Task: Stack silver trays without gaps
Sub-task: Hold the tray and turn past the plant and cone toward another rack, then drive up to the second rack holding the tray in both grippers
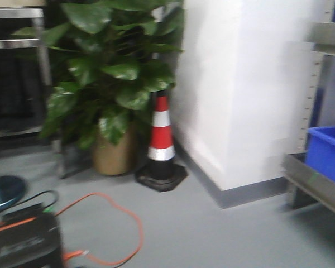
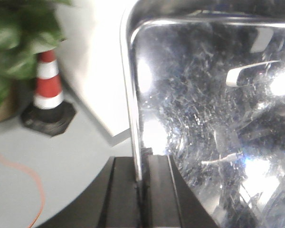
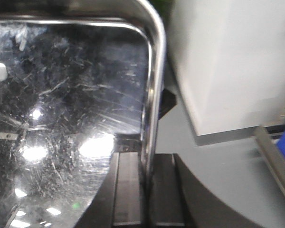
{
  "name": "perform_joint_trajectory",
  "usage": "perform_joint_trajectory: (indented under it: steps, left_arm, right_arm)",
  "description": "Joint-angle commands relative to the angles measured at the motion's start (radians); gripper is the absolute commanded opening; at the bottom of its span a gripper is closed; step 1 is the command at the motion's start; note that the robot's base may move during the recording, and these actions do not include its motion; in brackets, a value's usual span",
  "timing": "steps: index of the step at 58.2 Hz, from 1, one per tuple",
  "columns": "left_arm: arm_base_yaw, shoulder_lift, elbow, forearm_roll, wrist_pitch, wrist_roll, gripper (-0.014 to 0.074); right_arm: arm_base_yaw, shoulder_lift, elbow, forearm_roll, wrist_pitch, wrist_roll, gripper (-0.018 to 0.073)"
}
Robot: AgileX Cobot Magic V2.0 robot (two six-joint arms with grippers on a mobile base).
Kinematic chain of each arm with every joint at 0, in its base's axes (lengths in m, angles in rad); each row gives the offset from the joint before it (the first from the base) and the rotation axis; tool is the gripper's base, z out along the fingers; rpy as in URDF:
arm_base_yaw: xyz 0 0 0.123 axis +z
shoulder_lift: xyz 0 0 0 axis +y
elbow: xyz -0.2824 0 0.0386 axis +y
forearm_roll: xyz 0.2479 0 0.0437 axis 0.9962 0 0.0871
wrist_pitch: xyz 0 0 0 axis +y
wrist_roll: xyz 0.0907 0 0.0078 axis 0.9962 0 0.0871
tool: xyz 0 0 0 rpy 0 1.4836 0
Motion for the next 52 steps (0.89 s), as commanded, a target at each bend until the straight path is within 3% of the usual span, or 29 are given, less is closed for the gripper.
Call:
perform_joint_trajectory:
  steps: [1,20,52]
  left_arm:
    - [-0.009,-0.011,-0.006,-0.011,-0.043,0.007,-0.0021]
    - [-0.009,-0.011,-0.006,0.046,-0.043,0.007,-0.0021]
    - [-0.009,-0.011,-0.006,0.046,-0.043,0.007,-0.0021]
  right_arm:
    - [0.007,-0.009,-0.009,0.016,-0.054,-0.011,-0.0081]
    - [0.007,-0.009,-0.009,0.016,-0.054,-0.011,-0.0081]
    - [0.007,-0.009,-0.009,0.016,-0.054,-0.011,-0.0081]
